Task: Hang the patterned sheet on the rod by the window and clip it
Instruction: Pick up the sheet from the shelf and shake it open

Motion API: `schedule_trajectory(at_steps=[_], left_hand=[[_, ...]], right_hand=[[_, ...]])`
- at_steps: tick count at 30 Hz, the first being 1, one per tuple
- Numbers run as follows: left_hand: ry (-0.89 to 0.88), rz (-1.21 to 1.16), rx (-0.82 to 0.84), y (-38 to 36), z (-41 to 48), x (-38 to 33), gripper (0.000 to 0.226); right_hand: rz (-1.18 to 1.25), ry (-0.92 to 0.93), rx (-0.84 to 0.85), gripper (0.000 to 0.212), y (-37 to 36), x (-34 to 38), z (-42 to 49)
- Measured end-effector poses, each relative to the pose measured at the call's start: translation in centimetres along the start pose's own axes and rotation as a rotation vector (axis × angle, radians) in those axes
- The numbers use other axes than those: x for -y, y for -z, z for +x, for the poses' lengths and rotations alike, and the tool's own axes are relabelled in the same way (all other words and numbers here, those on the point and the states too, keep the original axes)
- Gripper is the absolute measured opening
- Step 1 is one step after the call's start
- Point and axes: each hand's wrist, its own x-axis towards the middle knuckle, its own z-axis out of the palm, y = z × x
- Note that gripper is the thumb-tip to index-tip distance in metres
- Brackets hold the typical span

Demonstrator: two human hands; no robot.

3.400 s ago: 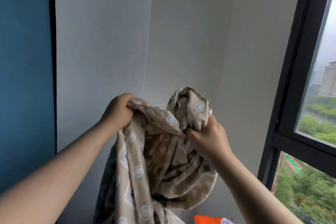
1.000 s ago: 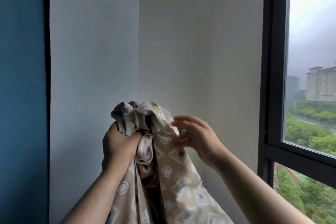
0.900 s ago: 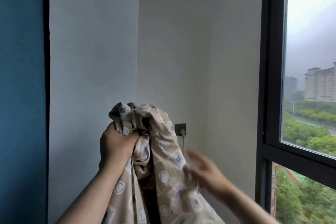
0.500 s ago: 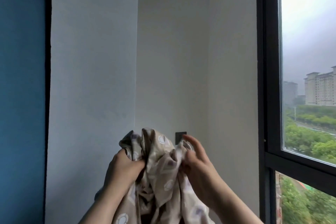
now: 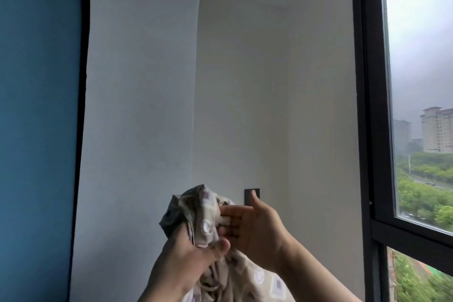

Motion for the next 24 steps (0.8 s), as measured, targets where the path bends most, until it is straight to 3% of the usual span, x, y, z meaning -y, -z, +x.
schedule_trajectory(at_steps=[4, 9, 10, 12, 14, 16, 19, 21, 24], left_hand=[[0.035, 0.277, -0.375, -1.2, -0.2, 0.0, 0.059], [-0.024, 0.396, -0.452, -1.1, 1.5, 0.9, 0.033], [-0.028, 0.398, -0.478, -0.9, 2.0, 1.1, 0.029], [-0.013, 0.39, -0.528, -0.3, 3.0, 1.7, 0.028], [-0.005, 0.367, -0.547, 0.5, 3.7, 2.2, 0.03], [0.003, 0.344, -0.542, 0.7, 4.2, 2.3, 0.033], [0.035, 0.315, -0.558, 1.3, 5.1, 2.1, 0.034], [0.058, 0.299, -0.585, 2.1, 6.1, 2.0, 0.034], [0.029, 0.326, -0.58, 2.8, 7.2, 0.9, 0.036]], right_hand=[[-0.029, -0.008, 0.049, 0.064, -0.2, 0.3, -0.3], [-0.254, 0.114, -0.07, 0.034, 1.5, -0.3, -1.9], [-0.37, 0.172, -0.126, 0.039, 2.5, -1.2, -2.8], [-0.823, 0.189, -0.285, 0.055, 5.8, -4.6, -4.1], [-1.209, -0.002, -0.316, 0.063, 10.1, -8.9, -4.2], [-1.142, -0.072, -0.254, 0.039, 15.4, -12.4, -4.1], [-0.991, -0.186, -0.331, 0.013, 14.0, -10.1, -4.9], [-0.77, -0.031, -0.514, 0.026, 10.9, -5.4, -4.2], [-0.49, 0.261, -0.497, 0.024, 6.5, 3.0, -2.9]])
